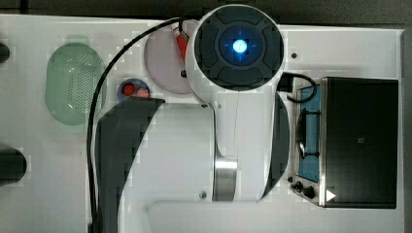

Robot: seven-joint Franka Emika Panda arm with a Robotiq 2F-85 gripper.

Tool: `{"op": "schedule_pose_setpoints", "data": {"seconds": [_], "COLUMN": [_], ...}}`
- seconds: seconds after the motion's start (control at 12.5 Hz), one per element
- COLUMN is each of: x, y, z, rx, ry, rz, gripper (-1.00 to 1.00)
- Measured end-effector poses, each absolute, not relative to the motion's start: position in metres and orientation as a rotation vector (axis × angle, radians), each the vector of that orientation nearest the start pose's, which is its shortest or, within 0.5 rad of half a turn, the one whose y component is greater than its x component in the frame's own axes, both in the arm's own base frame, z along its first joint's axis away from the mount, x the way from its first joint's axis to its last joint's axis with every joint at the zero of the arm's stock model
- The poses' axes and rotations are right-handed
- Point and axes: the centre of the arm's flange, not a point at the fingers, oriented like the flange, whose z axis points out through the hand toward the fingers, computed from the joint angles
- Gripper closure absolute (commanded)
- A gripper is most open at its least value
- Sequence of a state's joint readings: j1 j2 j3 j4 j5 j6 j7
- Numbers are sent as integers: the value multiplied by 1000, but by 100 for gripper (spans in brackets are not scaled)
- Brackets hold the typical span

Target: Pick Banana and place it in mug.

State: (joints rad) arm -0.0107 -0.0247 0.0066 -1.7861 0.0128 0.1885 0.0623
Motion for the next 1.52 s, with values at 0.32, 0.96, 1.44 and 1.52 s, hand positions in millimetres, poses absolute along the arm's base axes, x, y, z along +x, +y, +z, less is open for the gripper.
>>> {"op": "schedule_pose_setpoints", "data": {"seconds": [0.32, 0.96, 1.44, 1.52], "x": [438, 475, 469, 467], "y": [-4, -35, -17, -17], "z": [585, 544, 316, 296], "rx": [-2912, -2815, -2975, -2982], "ry": [1341, 1350, 1145, 1096], "rz": [228, -77, 241, 272], "gripper": [-100, -100, -100, -100]}}
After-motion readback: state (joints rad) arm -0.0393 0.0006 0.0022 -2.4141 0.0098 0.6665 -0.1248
